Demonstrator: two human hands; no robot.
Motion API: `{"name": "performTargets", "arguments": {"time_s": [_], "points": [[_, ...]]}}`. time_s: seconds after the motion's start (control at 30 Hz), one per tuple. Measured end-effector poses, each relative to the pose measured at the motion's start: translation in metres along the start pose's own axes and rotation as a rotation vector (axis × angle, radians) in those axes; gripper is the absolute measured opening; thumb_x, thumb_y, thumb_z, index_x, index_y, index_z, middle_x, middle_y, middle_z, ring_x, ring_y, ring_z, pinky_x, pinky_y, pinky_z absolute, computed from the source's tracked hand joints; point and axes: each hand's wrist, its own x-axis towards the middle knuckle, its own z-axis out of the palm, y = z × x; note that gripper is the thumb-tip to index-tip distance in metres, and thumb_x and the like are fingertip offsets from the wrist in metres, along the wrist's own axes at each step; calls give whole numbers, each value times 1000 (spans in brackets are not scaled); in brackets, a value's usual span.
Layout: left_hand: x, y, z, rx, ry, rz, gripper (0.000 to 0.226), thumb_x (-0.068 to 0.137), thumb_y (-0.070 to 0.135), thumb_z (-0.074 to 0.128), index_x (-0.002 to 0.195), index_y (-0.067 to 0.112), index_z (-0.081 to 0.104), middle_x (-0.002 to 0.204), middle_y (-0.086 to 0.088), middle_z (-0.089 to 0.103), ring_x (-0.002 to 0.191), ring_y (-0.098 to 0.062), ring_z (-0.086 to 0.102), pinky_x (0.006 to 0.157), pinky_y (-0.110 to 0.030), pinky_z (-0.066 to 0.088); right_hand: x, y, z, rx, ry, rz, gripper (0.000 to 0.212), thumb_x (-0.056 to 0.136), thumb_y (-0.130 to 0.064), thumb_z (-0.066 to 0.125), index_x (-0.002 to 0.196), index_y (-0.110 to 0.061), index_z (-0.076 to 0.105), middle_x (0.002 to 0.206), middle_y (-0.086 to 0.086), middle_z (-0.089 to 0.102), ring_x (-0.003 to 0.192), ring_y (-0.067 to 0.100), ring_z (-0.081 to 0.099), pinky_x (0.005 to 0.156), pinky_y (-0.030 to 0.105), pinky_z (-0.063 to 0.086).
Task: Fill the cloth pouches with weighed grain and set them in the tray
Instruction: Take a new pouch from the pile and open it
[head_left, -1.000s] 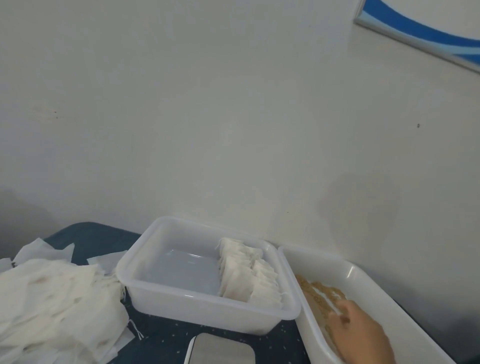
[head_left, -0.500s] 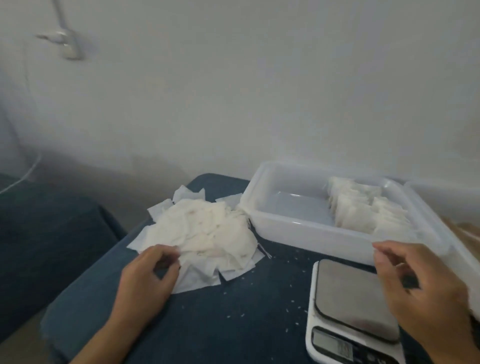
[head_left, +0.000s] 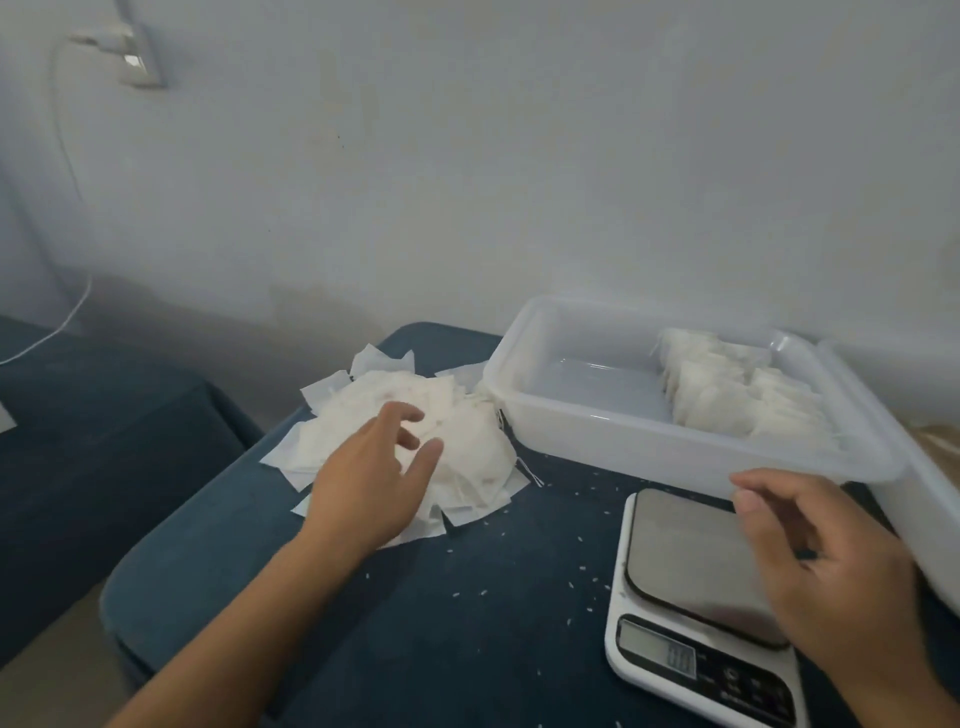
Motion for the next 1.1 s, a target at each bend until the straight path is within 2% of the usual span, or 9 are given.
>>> {"name": "performTargets", "arguments": {"time_s": [0.1,0.2,0.43,0.5,0.63,0.77,0.87,0.97,1.1], "points": [[25,20,18,-8,-111,-64,40,95,64,52,127,41,45,105,19,60,91,-10,61,77,-32,48,-1,-2,0,7,-16,11,11,94,-33,62,102,-34,69,98,-20,70,82,-1,65,72,1,43],[41,30,28,-18,-185,-102,32,95,50,61,122,35,55,100,18,62,97,-14,62,82,-33,50,-1,-2,0,-22,-35,18,10,97,-23,70,100,-32,69,88,-20,69,82,0,65,70,3,45],[34,64,4,-277,29,62,16,91,38,72,102,42,62,82,24,70,78,0,65,69,-21,52,3,-7,-2,-12,-65,46,13,90,-19,67,100,-27,71,85,-21,68,84,1,65,68,6,47],[22,85,-7,-471,-9,139,18,90,34,76,101,42,64,85,23,72,80,2,67,64,-10,49,3,-10,-3,56,-102,132,14,91,-31,65,103,-35,69,88,-19,70,85,3,66,68,7,49],[2,130,-14,-917,-246,213,25,88,23,81,104,36,67,82,4,75,77,-11,71,73,-21,57,4,-11,-3,289,-343,433,31,90,-55,61,119,-49,65,109,-21,72,90,8,70,68,25,60],[-4,161,9,-1257,-371,194,27,82,16,77,107,19,66,77,3,71,70,-10,69,66,-20,54,7,-14,-3,701,-423,759,28,93,-56,67,103,-32,77,97,1,76,82,26,74,62,31,58],[-2,166,40,-1260,-350,124,24,87,9,79,105,18,66,78,5,71,68,-9,69,65,-19,54,10,-9,-5,778,-272,747,27,84,-42,73,98,-20,81,89,10,75,67,19,65,54,25,50],[-6,157,70,-1197,-334,-5,22,90,9,78,104,20,66,78,6,72,66,-7,68,61,-17,52,11,-3,-4,708,-174,700,32,79,-44,86,97,-18,81,85,11,74,61,15,58,52,23,48],[-12,141,89,-1015,-319,-60,21,89,14,80,101,25,67,81,6,74,65,-6,66,59,-17,52,8,2,-2,652,-192,701,38,73,-50,77,99,-23,82,89,14,75,66,15,60,54,22,50]]}}
